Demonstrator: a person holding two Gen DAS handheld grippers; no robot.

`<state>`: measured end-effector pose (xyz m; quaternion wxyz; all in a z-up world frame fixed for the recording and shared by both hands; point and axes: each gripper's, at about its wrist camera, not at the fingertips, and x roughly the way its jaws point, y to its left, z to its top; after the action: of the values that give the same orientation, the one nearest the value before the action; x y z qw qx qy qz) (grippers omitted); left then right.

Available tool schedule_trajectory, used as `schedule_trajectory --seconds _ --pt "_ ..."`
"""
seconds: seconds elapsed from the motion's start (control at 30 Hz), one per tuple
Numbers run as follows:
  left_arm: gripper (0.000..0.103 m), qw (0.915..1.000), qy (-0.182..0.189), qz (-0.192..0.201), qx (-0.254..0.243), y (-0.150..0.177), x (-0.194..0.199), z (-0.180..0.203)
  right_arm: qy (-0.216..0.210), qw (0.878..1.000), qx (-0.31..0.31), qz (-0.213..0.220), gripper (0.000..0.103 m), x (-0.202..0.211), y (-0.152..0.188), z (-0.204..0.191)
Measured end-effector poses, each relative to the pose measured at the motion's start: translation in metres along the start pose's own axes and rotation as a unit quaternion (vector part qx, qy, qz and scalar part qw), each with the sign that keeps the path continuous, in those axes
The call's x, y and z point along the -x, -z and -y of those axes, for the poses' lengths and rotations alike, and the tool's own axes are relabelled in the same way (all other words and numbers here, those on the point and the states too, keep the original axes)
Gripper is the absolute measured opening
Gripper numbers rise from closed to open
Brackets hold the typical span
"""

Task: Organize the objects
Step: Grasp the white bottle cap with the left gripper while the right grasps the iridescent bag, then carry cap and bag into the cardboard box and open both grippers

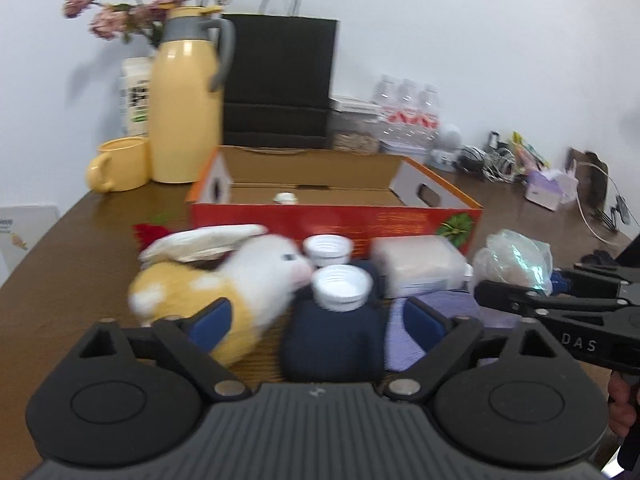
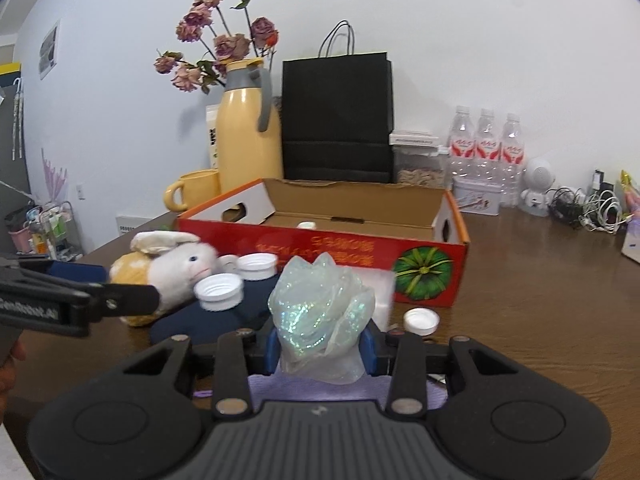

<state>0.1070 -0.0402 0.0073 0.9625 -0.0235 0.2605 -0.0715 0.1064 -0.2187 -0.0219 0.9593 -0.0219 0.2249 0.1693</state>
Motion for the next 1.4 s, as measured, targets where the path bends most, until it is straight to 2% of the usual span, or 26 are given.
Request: schedule_trajectory --seconds 0.07,0.17,0.27,0.5,0.63,0.73,1.0,1.4 --pt "0.075 1.0 0.0 -0.006 -0.003 -0.001 -0.011 0.01 0.005 1.0 0.001 0.001 0.037 -0.001 -0.001 0.007" --pt "0.063 0.9999 -0.003 -0.015 0.0 -0.003 -0.026 0.019 0.009 1.0 0.004 0.006 0.037 -0.003 -0.004 0.017" --pt "0.057 0.9996 -0.012 -0.022 0.009 -0.005 -0.038 0.023 0.01 1.0 0.009 0.012 0.037 -0.006 -0.008 0.025" --pt "0.053 0.9979 -0.042 -0.03 0.038 -0.01 -0.059 0.022 -0.007 1.0 0.011 0.019 0.037 -0.016 -0.013 0.031" --pt "0.052 0.9973 -0.054 -0.031 0.038 -0.011 -0.066 0.023 -0.013 1.0 0.011 0.018 0.037 -0.018 -0.01 0.03" --pt "0.043 0.9972 -0.06 -0.028 0.034 -0.012 -0.068 0.025 -0.014 1.0 0.009 0.017 0.037 -0.019 -0.007 0.031" --pt "0.041 0.9985 -0.048 -0.019 0.021 -0.01 -0.062 0.028 -0.012 1.0 0.012 0.012 0.037 -0.021 -0.005 0.03" --pt "0.041 0.9994 -0.025 0.023 0.013 -0.025 -0.037 0.029 -0.009 1.0 0.019 0.02 0.037 -0.02 -0.015 0.024"
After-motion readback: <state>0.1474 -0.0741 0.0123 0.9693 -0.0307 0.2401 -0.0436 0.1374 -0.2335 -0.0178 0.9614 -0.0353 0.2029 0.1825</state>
